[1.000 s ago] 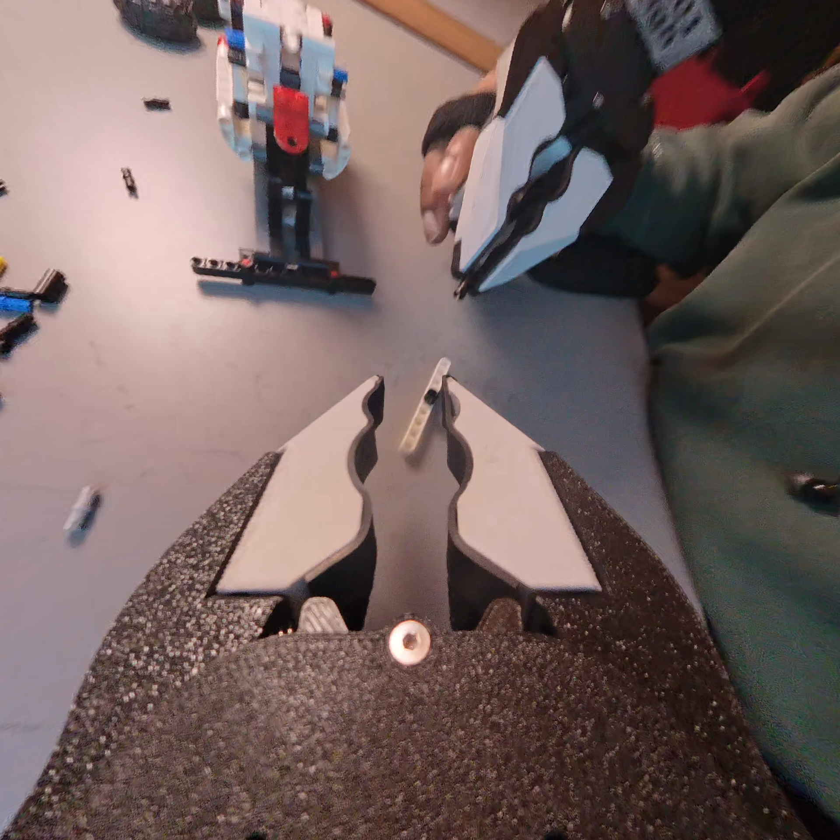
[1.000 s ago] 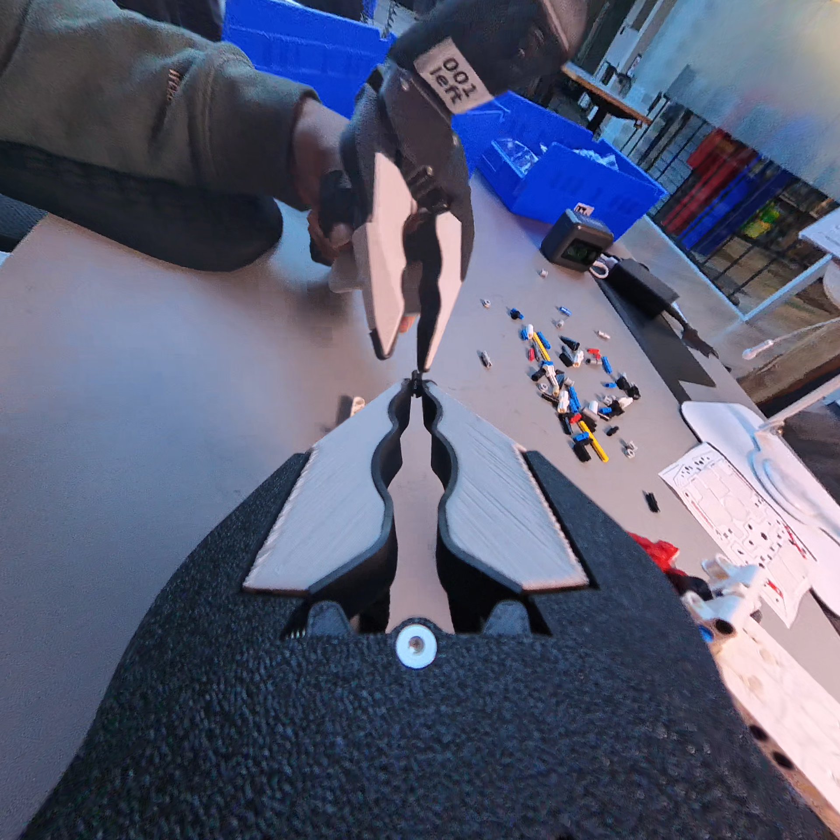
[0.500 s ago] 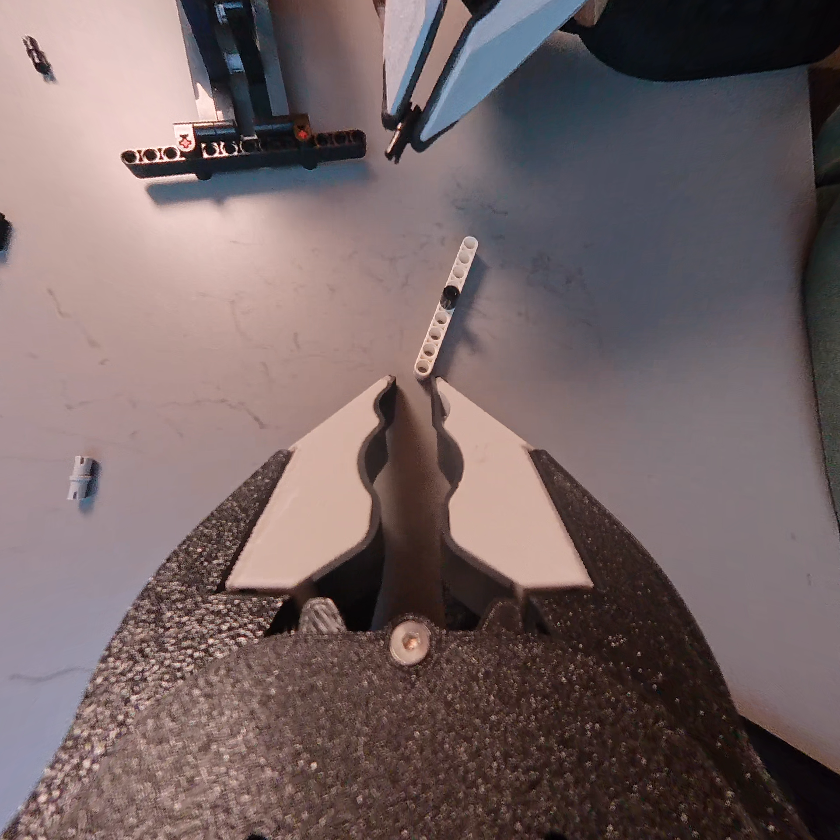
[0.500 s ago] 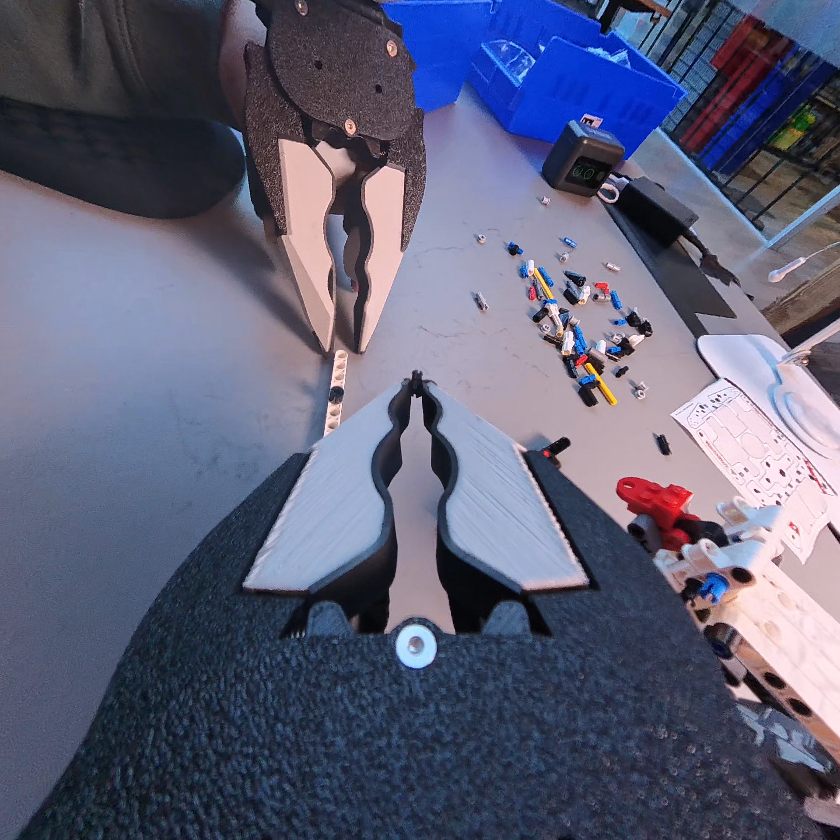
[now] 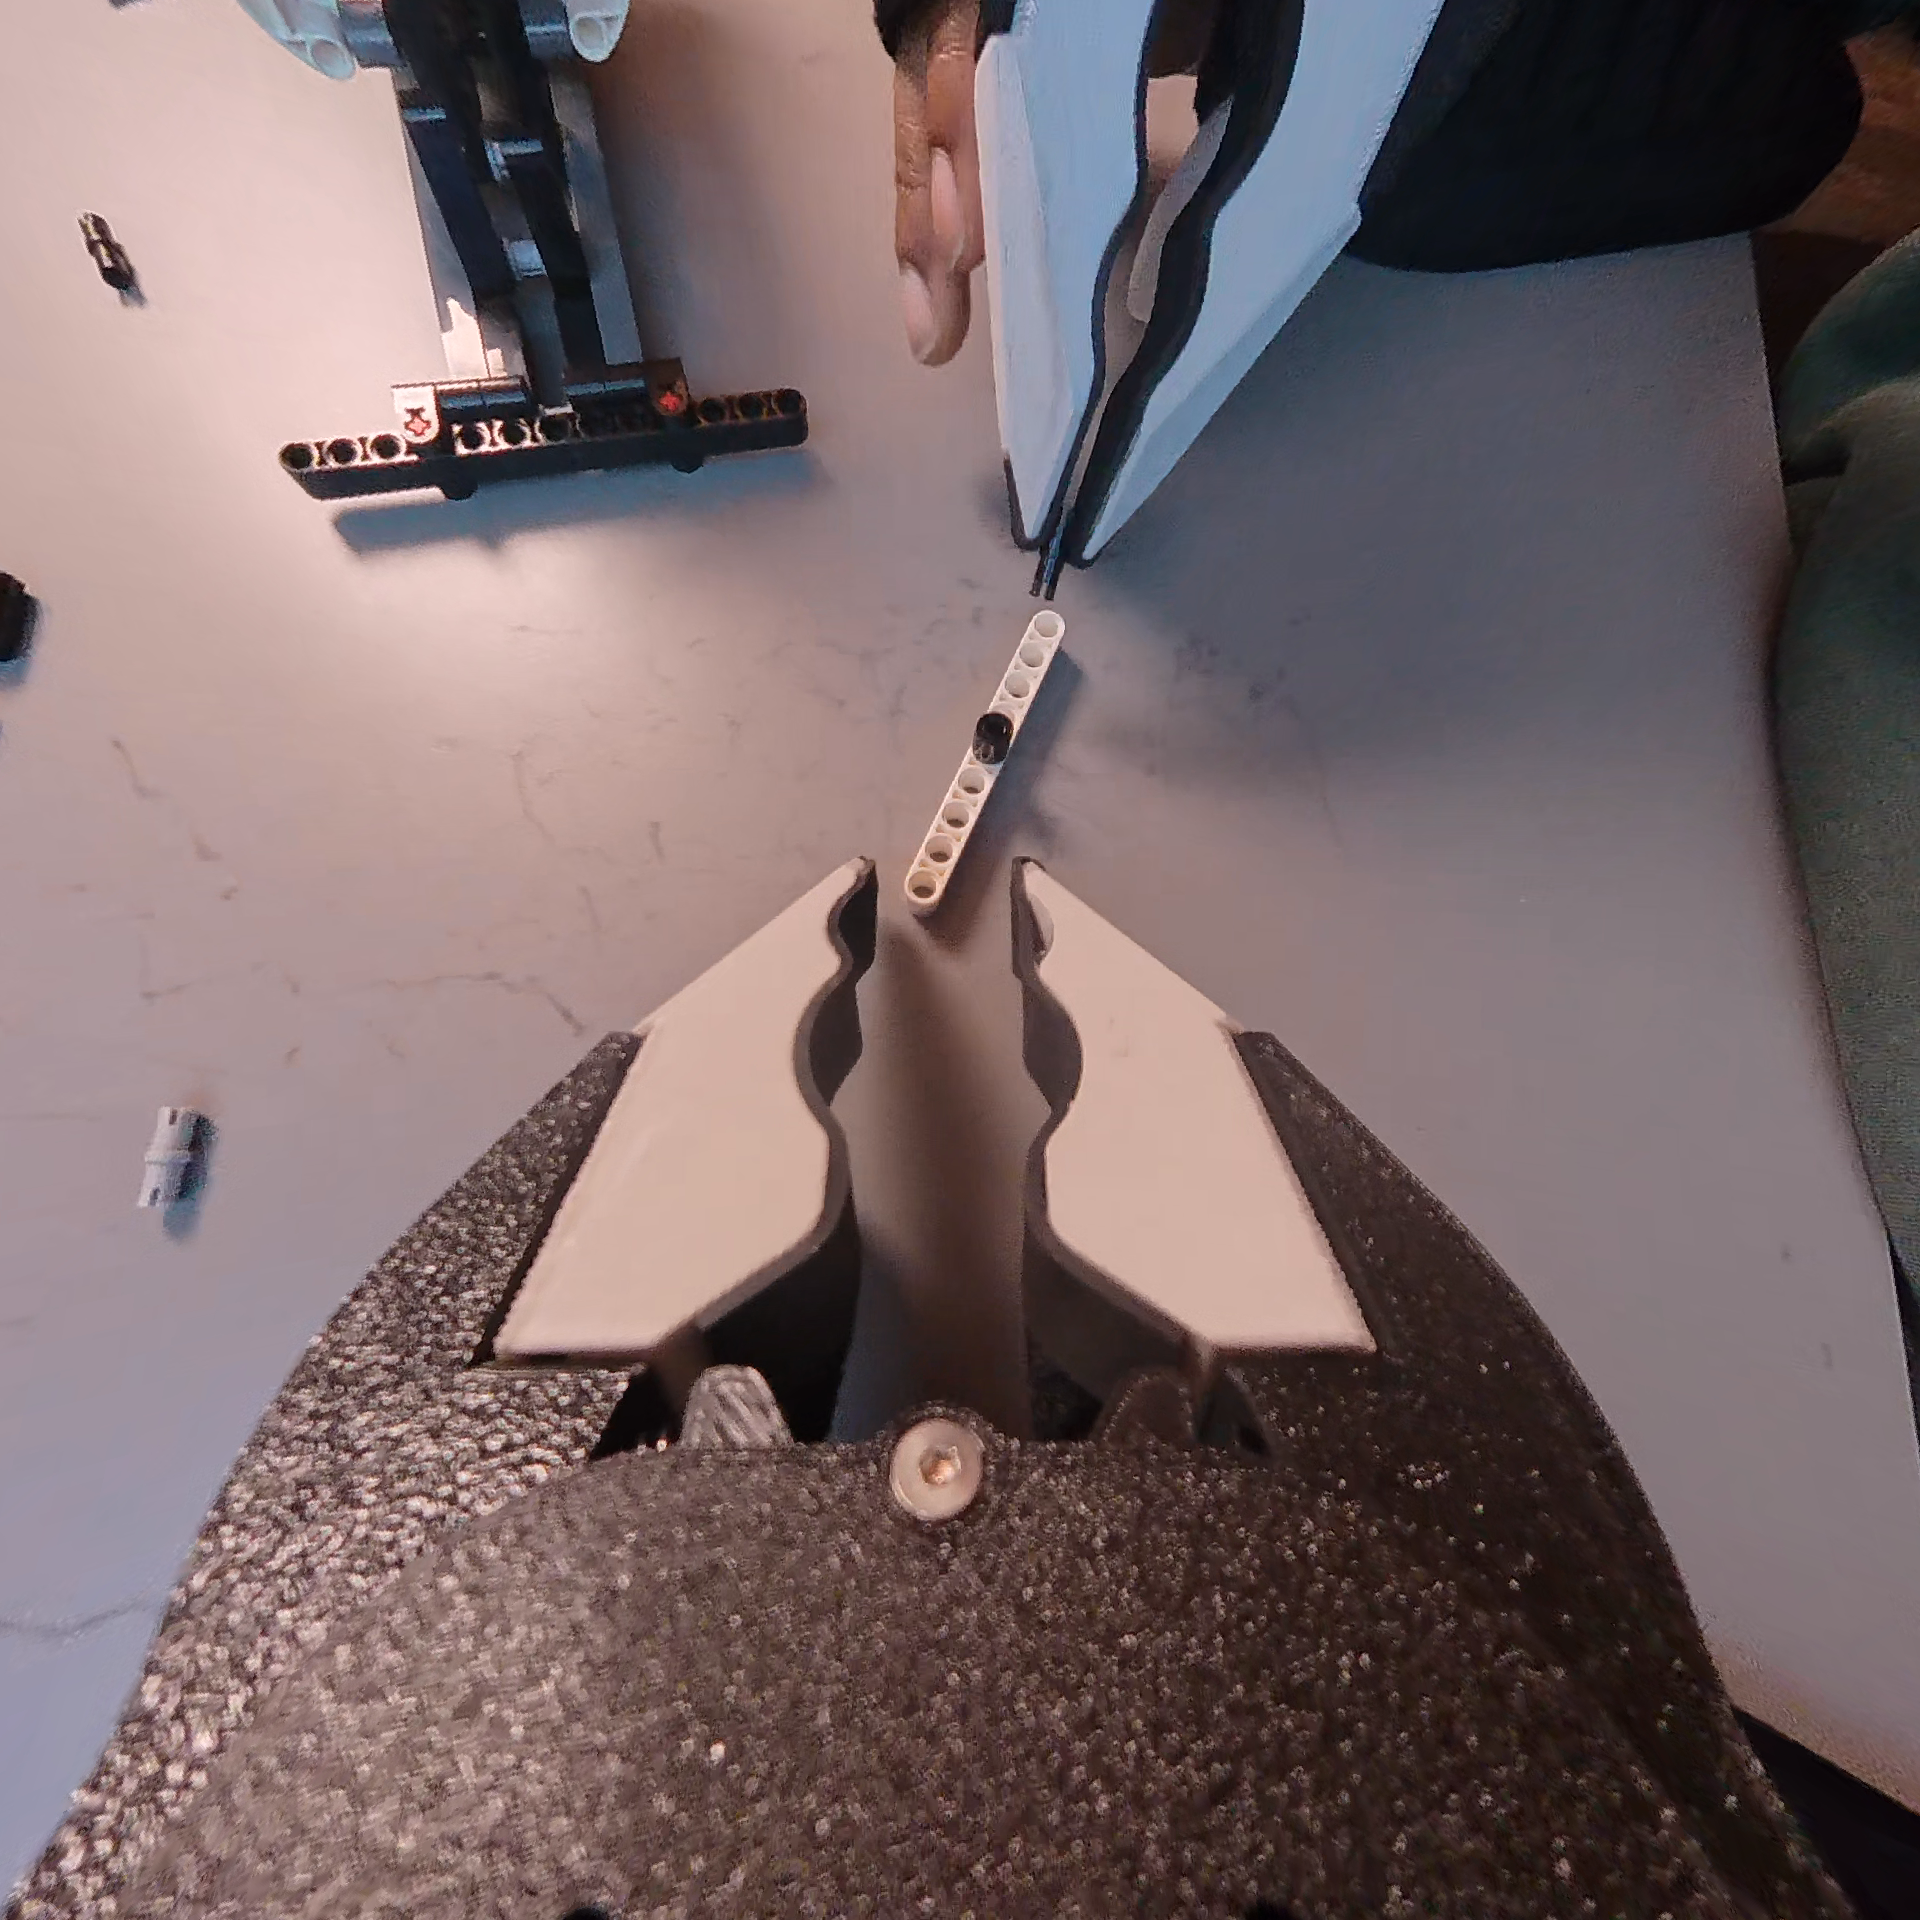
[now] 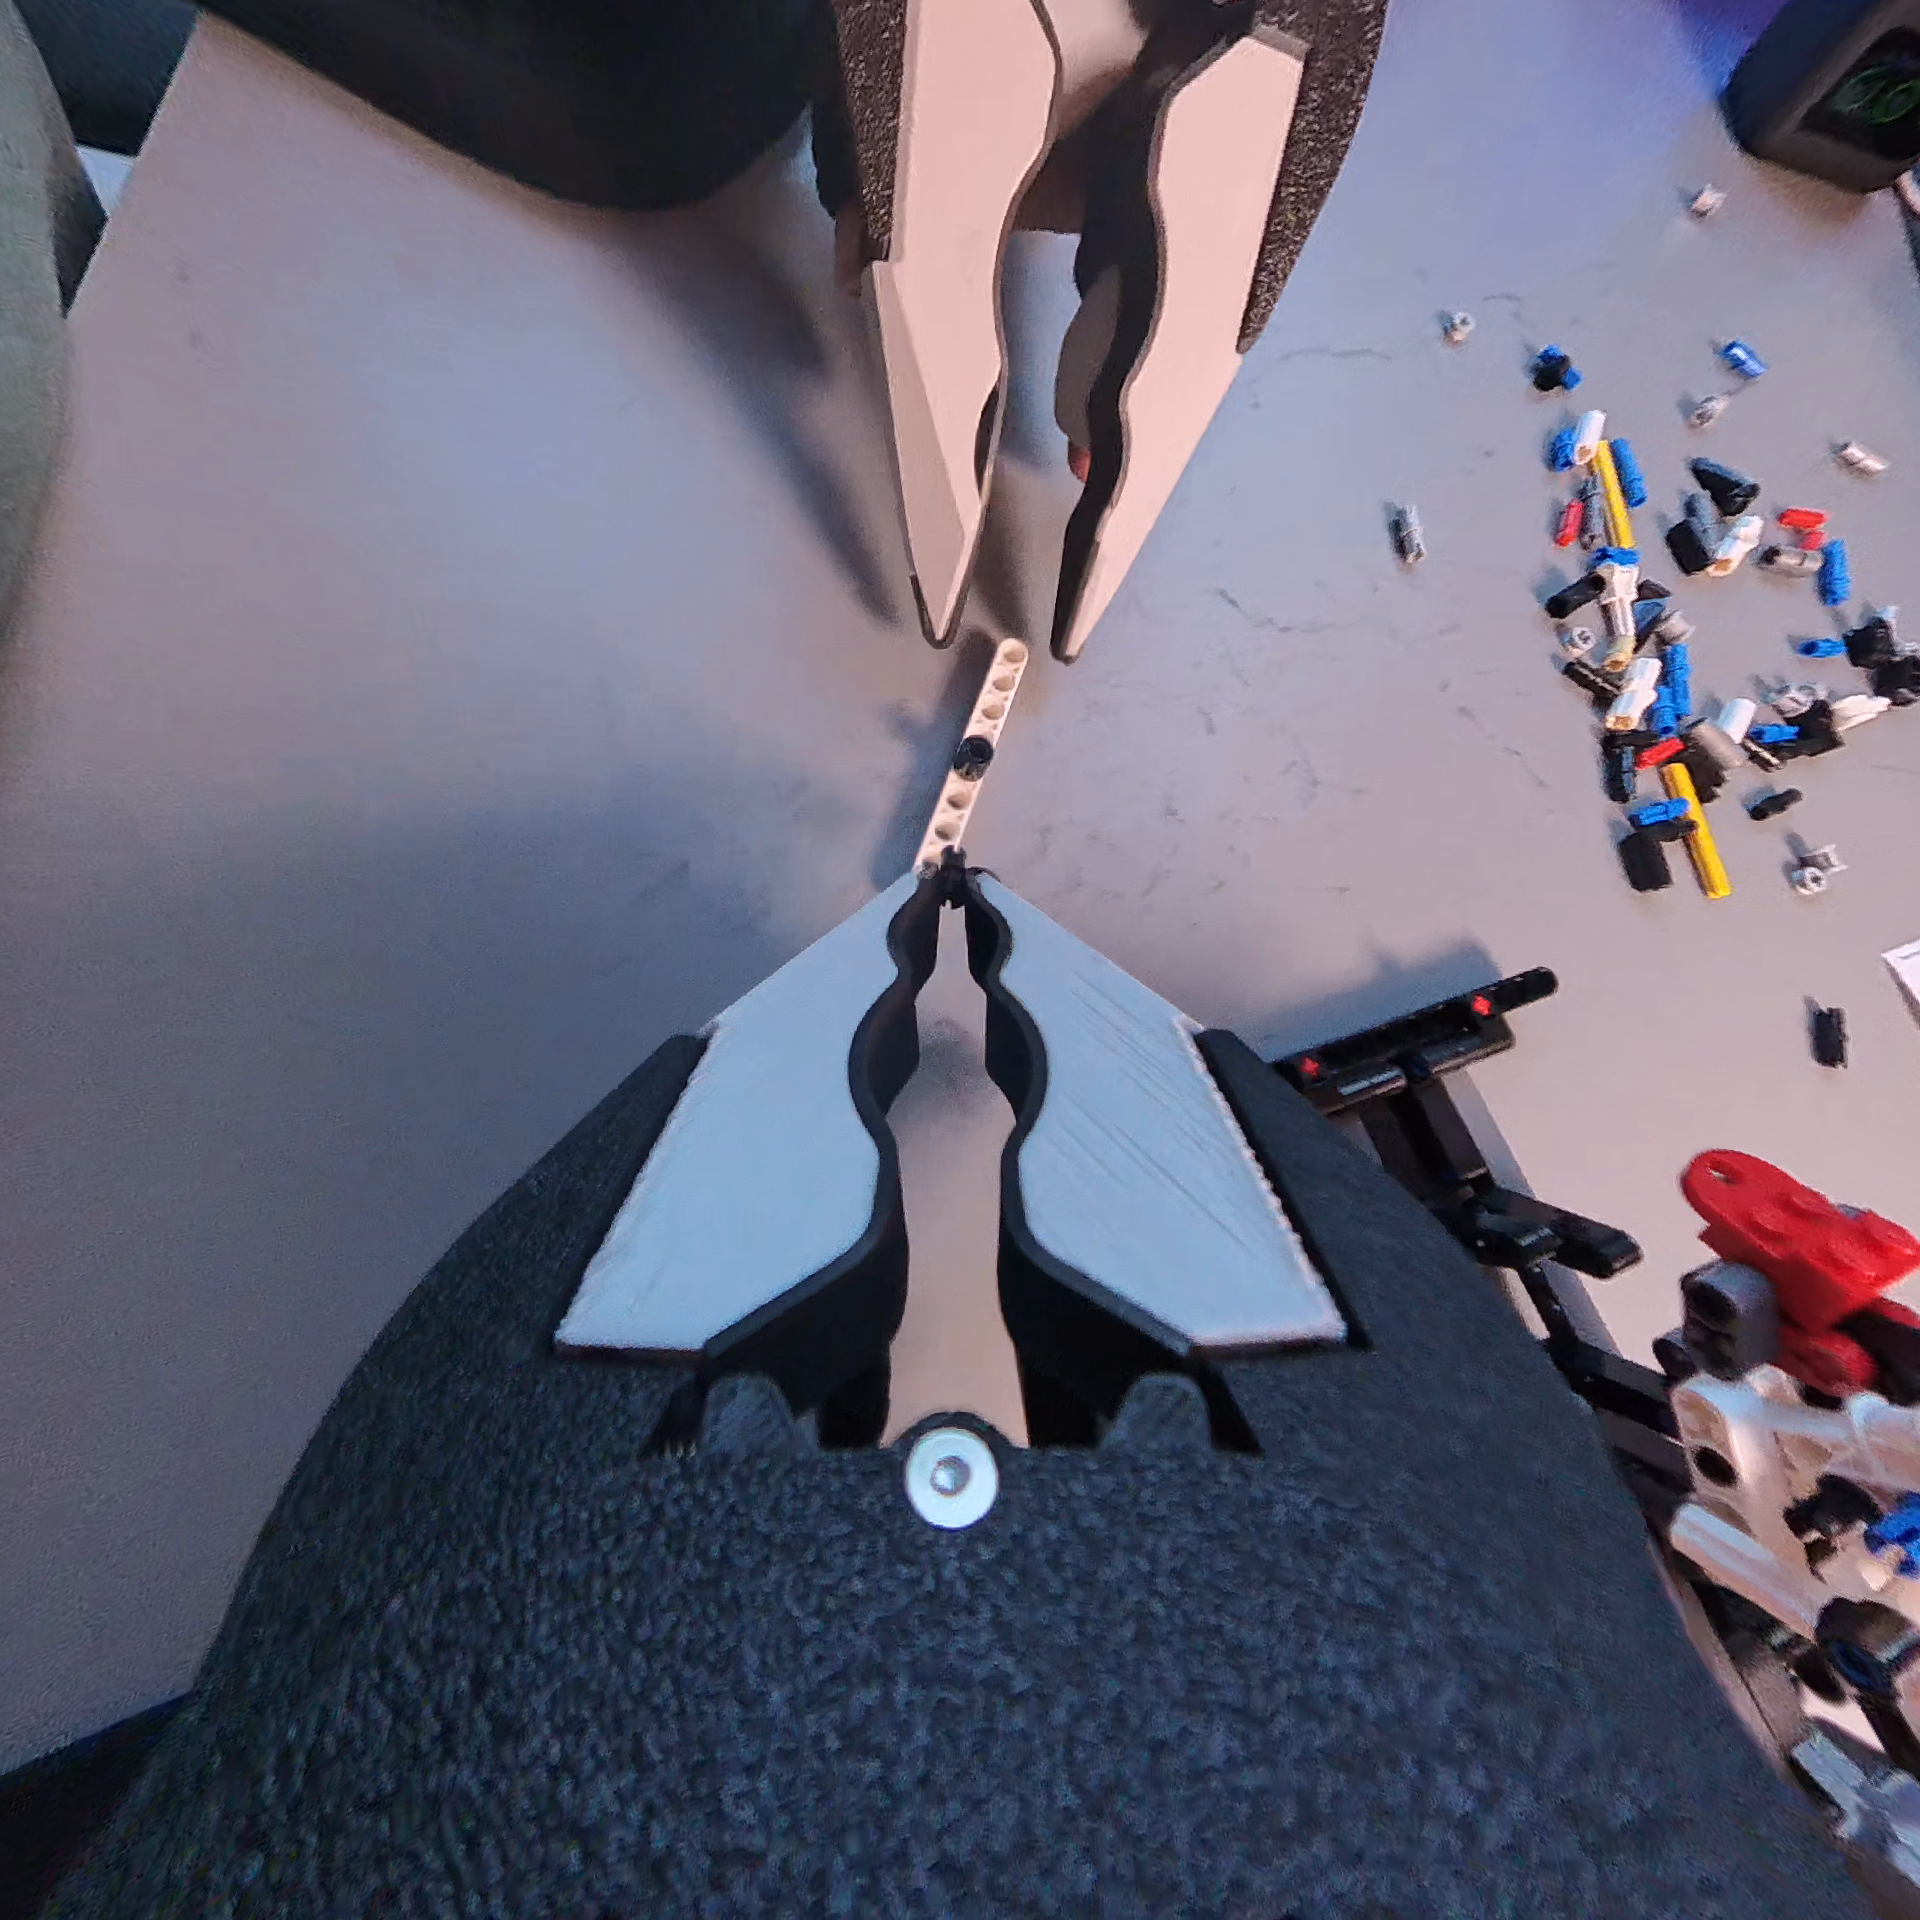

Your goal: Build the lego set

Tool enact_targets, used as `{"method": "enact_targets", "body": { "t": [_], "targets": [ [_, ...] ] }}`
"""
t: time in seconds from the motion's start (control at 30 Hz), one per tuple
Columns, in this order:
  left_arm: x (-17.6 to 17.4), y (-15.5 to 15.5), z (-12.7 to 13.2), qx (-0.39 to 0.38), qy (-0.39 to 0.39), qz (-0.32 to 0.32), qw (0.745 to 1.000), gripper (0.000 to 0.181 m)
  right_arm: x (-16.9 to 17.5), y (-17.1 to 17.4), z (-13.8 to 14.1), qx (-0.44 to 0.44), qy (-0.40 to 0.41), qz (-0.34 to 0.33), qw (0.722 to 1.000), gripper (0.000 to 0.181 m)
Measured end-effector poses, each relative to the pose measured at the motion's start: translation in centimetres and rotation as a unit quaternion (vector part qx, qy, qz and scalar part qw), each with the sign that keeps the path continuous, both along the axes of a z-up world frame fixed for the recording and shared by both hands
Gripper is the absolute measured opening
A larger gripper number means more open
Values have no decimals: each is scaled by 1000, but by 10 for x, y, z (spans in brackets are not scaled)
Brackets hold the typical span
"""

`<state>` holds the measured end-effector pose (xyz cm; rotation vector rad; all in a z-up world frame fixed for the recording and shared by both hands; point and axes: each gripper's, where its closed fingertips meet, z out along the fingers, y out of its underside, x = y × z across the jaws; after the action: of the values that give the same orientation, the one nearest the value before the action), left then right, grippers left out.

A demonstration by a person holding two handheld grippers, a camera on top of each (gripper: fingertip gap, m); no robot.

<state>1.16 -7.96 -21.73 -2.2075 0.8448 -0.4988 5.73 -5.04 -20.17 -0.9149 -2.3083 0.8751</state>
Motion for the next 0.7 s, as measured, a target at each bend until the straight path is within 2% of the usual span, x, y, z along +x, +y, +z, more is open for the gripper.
{"method": "enact_targets", "body": {
  "t": [0.1,0.23,0.43,0.57,0.7],
  "targets": [
    [4,1,-5,-2,9,-5,1000,22,2,-3,0,2,-9,11,1000,4],
    [3,1,-8,-1,24,-2,1000,8,0,-1,2,10,-19,14,1000,4],
    [7,-1,-8,-12,35,3,999,7,-3,6,10,36,-27,16,999,4],
    [9,-5,4,-21,-13,-1,1000,18,-4,5,21,26,-6,13,1000,4],
    [19,-3,33,5,-108,-9,994,20,-6,-2,32,3,26,15,1000,4]
  ]
}}
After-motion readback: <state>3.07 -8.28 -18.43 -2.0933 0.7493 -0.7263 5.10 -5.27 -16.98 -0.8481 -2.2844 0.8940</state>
